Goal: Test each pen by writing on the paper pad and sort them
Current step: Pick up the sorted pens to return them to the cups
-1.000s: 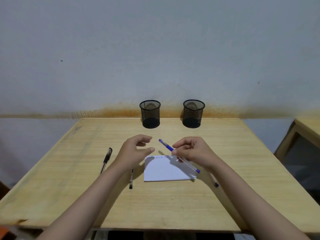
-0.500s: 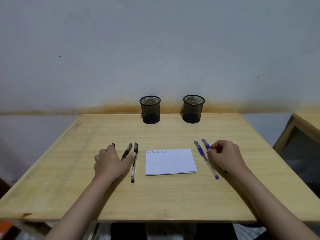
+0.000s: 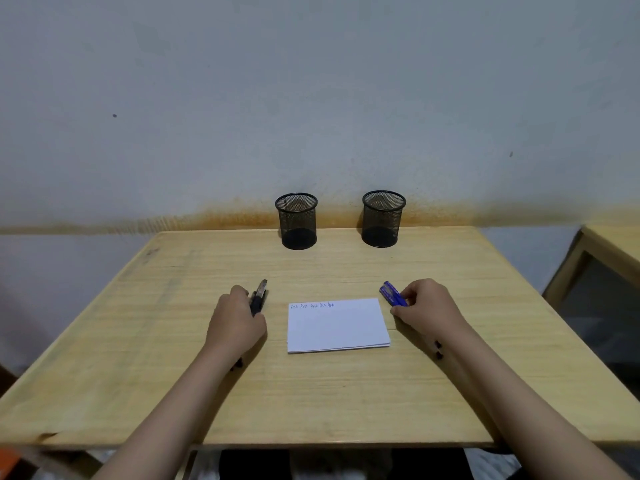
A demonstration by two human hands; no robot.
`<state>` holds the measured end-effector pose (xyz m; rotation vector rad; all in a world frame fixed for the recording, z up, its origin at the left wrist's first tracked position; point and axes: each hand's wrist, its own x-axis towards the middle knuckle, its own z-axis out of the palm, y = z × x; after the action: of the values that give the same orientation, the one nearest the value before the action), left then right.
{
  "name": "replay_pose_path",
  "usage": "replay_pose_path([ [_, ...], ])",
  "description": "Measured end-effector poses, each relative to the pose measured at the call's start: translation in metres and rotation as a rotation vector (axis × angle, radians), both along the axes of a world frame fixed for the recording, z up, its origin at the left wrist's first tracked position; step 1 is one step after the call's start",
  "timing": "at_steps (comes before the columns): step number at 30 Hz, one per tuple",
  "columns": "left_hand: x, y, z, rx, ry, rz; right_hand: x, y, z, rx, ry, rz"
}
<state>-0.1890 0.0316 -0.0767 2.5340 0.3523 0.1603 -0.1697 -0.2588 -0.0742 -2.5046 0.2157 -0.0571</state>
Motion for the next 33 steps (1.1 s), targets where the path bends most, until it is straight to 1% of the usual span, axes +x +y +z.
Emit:
replay_pose_path([
  [2, 0.003, -0.001, -0.001, -0.01, 0.025, -0.021, 0.004, 0.002, 0.003, -0.024, 0.046, -0.001],
  [5, 0.008, -0.003, -0.003, 0.056, 0.08, -0.05, 0.009, 0.003, 0.008, -0.048, 0.091, -0.007],
  [7, 0.01, -0.003, -0.002, 0.035, 0.115, -0.059, 0.011, 0.003, 0.009, -0.057, 0.122, -0.011],
  [10, 0.011, -0.001, 0.005, -0.028, 0.138, -0.054, 0.011, 0.0, 0.01, -0.01, 0.136, -0.024],
  [12, 0.014, 0.002, 0.008, -0.087, 0.127, -0.046, 0.01, -0.003, 0.015, 0.085, 0.142, -0.023],
  [16, 0.025, 0.002, 0.021, -0.231, 0.108, -0.074, 0.014, -0.009, 0.035, 0.41, 0.14, 0.007],
  [19, 0.037, -0.009, 0.042, -0.44, 0.049, -0.127, 0.028, -0.011, 0.053, 0.614, 0.063, 0.039],
  [21, 0.051, -0.019, 0.061, -0.528, -0.042, -0.162, 0.045, -0.008, 0.067, 0.763, -0.046, 0.032],
  [25, 0.094, -0.037, 0.102, -0.597, -0.338, -0.2, 0.092, 0.0, 0.102, 0.97, -0.49, -0.086],
  [27, 0.12, -0.043, 0.121, -0.62, -0.522, -0.201, 0.117, 0.003, 0.117, 1.079, -0.645, -0.098],
  [28, 0.133, -0.046, 0.128, -0.635, -0.601, -0.204, 0.129, 0.005, 0.122, 1.117, -0.693, -0.088],
  [30, 0.159, -0.049, 0.134, -0.655, -0.691, -0.213, 0.151, 0.008, 0.126, 1.129, -0.746, -0.073],
  [33, 0.189, -0.054, 0.124, -0.66, -0.696, -0.23, 0.18, 0.012, 0.112, 1.058, -0.718, -0.07],
])
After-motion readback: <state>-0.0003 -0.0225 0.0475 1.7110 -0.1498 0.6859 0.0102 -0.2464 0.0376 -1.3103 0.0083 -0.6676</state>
